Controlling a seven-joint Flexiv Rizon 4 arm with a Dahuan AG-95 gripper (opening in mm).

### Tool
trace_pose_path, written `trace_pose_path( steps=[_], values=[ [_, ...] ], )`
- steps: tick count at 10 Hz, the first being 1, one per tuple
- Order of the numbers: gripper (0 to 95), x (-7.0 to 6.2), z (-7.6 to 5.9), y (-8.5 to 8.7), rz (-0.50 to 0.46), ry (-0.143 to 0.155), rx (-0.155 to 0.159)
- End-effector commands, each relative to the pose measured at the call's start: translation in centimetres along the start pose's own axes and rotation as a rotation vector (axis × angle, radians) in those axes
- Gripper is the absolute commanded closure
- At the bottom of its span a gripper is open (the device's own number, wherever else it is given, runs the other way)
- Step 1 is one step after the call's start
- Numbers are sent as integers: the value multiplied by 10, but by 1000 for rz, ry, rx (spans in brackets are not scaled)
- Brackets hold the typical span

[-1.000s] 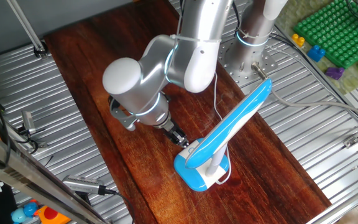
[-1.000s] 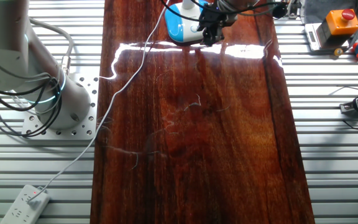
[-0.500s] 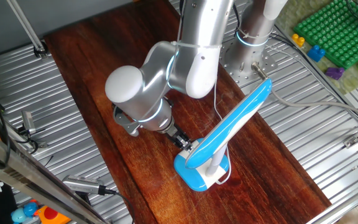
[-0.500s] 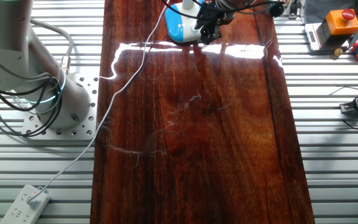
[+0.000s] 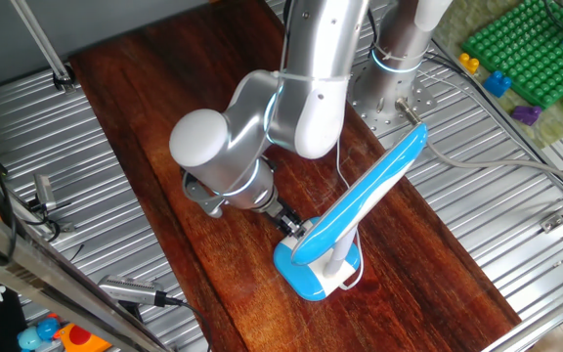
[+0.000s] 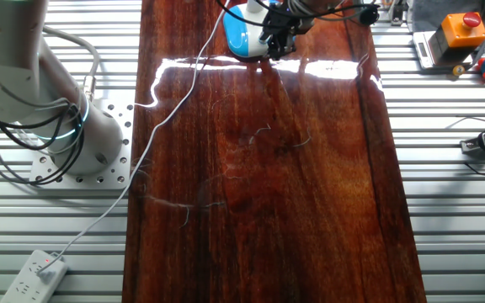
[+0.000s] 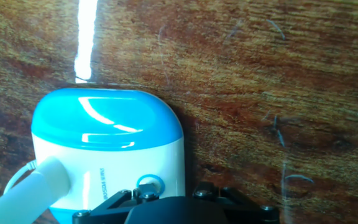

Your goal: Turn on the desk lamp by pressing the button

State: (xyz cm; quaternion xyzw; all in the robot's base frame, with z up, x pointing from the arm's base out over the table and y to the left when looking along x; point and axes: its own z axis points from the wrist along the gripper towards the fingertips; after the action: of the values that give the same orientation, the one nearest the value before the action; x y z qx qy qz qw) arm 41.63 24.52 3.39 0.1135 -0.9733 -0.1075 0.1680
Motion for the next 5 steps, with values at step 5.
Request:
trace_pose_path(
  steps=[5],
  values=[
    [570,-1,2,0,3,-8,7]
  ],
)
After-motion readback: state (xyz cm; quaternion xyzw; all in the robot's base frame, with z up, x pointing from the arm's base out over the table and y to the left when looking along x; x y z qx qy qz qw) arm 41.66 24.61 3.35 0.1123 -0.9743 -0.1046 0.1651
